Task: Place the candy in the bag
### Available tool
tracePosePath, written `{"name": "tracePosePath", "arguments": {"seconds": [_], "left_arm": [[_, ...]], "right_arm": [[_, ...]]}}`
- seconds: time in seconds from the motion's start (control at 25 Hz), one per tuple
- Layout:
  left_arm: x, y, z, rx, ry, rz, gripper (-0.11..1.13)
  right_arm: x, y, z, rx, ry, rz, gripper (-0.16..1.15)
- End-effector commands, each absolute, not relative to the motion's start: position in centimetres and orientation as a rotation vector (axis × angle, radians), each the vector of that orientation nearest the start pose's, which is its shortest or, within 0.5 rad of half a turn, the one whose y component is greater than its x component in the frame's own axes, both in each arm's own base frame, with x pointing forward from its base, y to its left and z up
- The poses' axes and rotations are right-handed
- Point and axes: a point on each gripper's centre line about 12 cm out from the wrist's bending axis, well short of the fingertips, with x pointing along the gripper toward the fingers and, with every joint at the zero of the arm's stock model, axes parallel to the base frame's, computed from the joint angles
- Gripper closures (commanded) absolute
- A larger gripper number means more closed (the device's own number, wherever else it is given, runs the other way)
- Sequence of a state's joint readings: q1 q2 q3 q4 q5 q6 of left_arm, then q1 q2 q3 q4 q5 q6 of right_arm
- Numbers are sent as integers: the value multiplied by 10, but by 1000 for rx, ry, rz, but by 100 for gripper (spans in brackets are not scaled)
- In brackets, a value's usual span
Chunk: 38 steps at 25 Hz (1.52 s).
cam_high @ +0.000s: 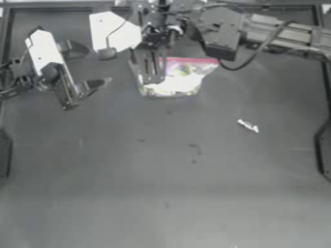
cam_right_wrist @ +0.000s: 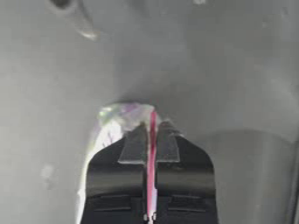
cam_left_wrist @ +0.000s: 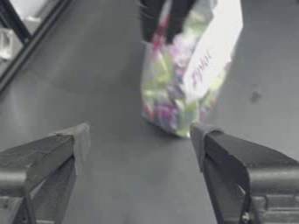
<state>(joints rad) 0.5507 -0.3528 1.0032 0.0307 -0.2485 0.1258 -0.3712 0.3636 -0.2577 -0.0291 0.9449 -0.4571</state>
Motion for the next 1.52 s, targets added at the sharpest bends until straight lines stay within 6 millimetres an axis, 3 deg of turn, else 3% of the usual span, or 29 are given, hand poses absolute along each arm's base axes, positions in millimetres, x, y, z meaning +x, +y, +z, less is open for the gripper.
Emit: {"name": "tracePosePath", "arguments": {"seconds": [0.04, 0.52, 1.52], "left_arm": [[264, 162, 215, 58, 373, 512, 3], [279, 171, 211, 64, 344, 512, 4], [311, 165, 207, 130, 350, 423, 5]], "right_arm": [[474, -189, 283, -259, 1009, -130, 94], [464, -189, 281, -244, 952, -148, 94], [463, -194, 278, -235, 935, -160, 94]]}}
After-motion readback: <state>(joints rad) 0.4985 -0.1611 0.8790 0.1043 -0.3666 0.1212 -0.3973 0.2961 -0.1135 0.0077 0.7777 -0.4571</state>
